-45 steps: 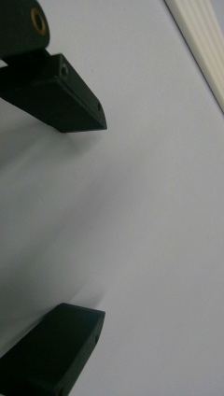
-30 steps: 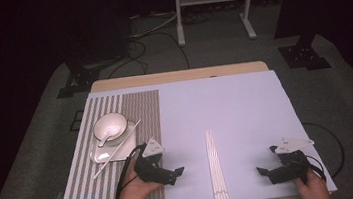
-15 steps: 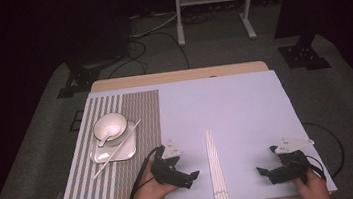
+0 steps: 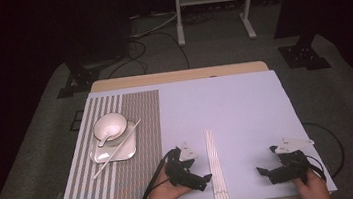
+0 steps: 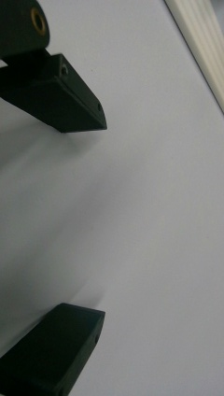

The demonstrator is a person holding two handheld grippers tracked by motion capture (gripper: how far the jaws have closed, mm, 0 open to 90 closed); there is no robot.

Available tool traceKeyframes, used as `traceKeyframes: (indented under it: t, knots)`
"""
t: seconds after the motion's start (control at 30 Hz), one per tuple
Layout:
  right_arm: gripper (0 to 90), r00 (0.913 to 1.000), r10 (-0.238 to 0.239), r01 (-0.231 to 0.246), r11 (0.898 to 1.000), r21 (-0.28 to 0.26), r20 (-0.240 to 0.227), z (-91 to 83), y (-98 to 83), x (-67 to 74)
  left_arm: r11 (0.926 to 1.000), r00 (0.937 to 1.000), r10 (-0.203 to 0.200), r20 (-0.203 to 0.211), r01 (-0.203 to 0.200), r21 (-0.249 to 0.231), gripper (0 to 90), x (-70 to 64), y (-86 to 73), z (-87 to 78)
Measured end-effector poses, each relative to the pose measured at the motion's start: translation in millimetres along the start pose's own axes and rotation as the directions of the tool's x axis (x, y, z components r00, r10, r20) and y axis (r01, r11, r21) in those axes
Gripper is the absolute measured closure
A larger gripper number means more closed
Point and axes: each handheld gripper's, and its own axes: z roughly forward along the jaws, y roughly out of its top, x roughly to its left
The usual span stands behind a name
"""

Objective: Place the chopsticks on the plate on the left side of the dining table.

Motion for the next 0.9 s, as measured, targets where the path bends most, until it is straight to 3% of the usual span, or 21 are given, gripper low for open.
traceKeyframes:
  t: [0.43,0.83,0.9]
  knots:
    - [6.8,1.0000,0.001,-0.001,1.000,0.001,0.000,-0.1,0.0,0.1,0.9988,0.9993,0.038,0.006,-0.038,0.032,0.1,-11.8,-0.1,13.7]
    - [6.7,1.0000,0.002,-0.002,1.000,0.000,0.000,-0.1,0.0,0.1,0.9985,0.9989,0.047,-0.004,-0.047,0.029,0.1,-14.7,-1.2,13.9]
    - [6.8,1.0000,0.001,-0.001,1.000,0.000,0.000,0.0,0.0,0.1,0.9950,0.9953,0.091,-0.034,-0.089,0.044,0.2,-17.5,-2.3,15.1]
